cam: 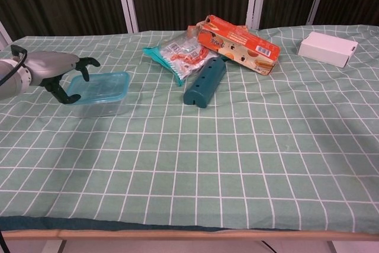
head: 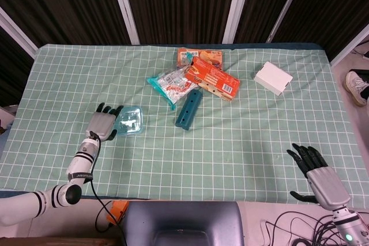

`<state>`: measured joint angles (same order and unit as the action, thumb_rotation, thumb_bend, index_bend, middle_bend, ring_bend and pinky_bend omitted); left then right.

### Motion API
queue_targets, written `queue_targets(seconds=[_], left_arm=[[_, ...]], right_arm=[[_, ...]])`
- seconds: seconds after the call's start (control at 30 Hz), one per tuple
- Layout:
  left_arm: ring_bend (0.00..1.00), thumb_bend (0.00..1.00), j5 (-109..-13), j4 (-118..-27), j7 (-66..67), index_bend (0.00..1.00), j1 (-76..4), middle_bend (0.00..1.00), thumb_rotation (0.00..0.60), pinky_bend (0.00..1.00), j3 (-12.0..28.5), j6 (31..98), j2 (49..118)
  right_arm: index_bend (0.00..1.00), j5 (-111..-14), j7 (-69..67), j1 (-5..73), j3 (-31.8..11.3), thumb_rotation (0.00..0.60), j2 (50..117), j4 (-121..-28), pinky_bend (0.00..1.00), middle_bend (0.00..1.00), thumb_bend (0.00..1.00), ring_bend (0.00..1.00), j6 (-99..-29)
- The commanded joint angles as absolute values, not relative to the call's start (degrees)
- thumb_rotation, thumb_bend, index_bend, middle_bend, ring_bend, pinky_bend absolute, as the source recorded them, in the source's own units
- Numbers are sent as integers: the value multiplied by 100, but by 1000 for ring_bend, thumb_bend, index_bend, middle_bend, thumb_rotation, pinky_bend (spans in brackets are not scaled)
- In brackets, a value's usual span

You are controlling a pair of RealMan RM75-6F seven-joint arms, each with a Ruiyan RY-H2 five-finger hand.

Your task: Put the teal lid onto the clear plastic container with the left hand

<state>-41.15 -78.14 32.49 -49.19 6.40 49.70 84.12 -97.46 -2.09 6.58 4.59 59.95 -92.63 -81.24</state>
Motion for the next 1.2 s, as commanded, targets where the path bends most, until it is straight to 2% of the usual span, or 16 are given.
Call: queue_targets(seconds=[0.03,1.2], left_arm=[[120,326,-4108,-7803,3256,0,-4925,229,600,0,630,4960,8421],[124,326,-3810,-7791,3260,0,-4969,231,600,0,469,4740,8419]], right_arm=[[0,-9743,-203,661,459,600,5997,-9265,0,0,159,0,-8117],[0,-9733,-128,668,459,600,6016,-9285,0,0,158,0,-8086]])
